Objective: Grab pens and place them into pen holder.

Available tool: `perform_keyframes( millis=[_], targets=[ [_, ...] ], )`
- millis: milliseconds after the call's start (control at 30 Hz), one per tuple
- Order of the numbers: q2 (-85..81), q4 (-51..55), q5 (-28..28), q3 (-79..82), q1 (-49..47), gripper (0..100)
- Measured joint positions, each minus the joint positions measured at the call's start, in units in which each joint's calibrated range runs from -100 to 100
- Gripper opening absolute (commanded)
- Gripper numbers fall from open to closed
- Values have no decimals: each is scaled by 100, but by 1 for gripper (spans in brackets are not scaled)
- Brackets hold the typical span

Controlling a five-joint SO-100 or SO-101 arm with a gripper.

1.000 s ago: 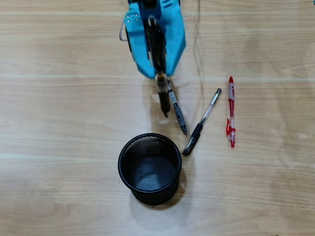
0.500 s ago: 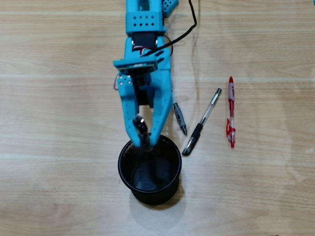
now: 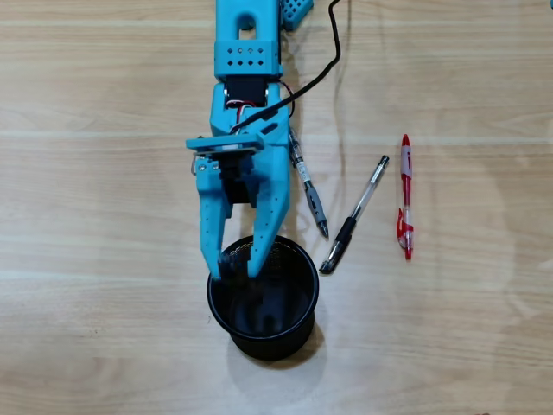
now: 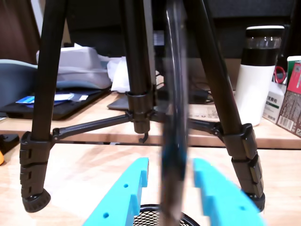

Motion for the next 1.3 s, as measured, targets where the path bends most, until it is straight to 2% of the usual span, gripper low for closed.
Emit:
perform_keyframes(
  millis=[100,233,367,733,1000,1133,1300],
  targets=[
    [0,0,0,0,0,12],
    [-8,9,0,0,0,2],
    [-551,164,10,408,0,2],
    [-3308,1341,582,3045,9,2],
    [-5072,1626,997,5415,0,2],
    [-5751,2413,1257,5832,-180,2],
    [-6336,4273,1543,5832,-361,2]
  ],
)
